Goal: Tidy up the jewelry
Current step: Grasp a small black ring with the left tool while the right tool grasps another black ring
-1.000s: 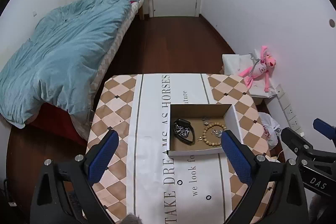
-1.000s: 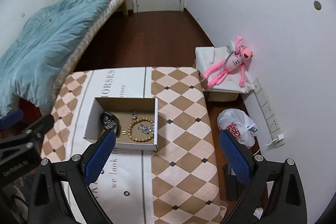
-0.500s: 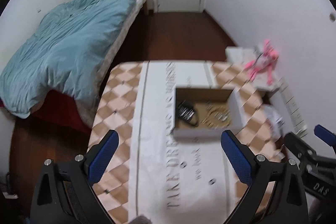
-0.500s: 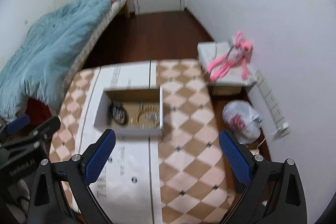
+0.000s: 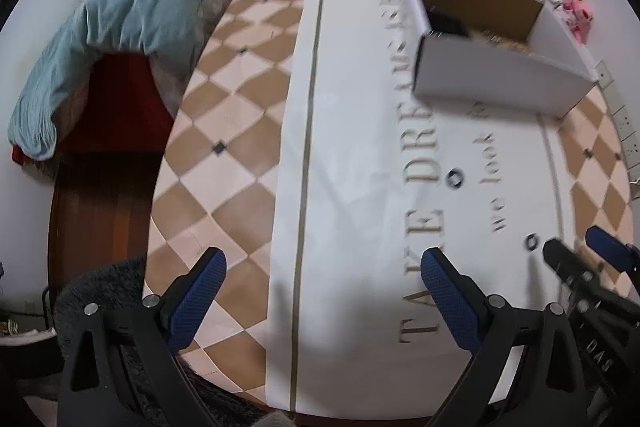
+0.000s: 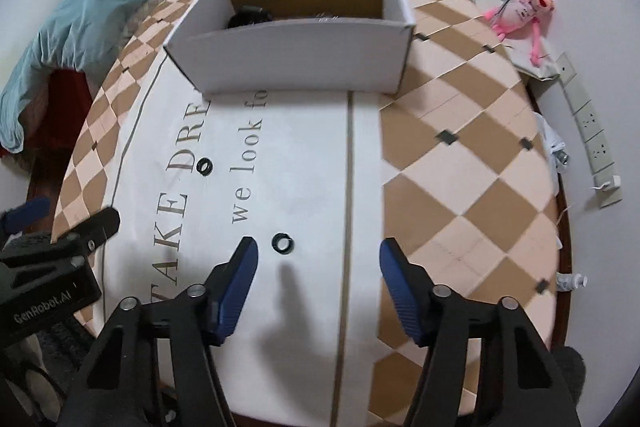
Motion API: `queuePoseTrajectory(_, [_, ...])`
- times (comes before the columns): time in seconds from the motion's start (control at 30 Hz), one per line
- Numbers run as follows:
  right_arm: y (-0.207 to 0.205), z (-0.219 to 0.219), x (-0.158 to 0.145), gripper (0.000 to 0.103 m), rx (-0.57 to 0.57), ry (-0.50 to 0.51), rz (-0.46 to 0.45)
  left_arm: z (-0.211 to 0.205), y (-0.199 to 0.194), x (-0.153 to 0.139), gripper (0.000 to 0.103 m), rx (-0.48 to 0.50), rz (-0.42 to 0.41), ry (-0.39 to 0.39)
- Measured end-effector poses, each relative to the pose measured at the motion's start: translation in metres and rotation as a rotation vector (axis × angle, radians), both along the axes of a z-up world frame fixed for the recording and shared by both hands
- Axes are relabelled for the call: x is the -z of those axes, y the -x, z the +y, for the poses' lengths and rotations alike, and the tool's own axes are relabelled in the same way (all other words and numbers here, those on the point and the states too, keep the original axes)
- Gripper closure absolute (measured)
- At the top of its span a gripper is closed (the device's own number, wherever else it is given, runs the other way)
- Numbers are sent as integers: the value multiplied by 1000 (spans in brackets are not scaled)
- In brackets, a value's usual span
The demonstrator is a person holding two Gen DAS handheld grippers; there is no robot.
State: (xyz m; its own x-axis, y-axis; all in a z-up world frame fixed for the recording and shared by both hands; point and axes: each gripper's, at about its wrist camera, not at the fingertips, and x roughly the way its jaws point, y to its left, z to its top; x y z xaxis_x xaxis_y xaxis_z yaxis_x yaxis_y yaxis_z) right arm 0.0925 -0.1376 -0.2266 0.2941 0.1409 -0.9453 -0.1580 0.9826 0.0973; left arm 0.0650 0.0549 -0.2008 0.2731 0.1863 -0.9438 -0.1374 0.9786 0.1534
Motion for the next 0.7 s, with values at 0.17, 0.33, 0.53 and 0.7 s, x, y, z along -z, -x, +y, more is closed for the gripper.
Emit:
queuePoseTrajectory(0.17, [-3,14,14,57,-27,24,3,8,3,12,3,-17,25,-5])
queuePoseTrajectory(0.33, [-4,20,17,90,-55,30,-21,11,-1,14,3,-22,25,1])
queuePoseTrajectory(0.53, [-6,10,8,99,-25,4,-41,3,-14,12,3,-5,19,19])
queuePoseTrajectory(0.7, [-16,-17,3,99,53,-23,-32,-17,-34,12,3,18,8,66])
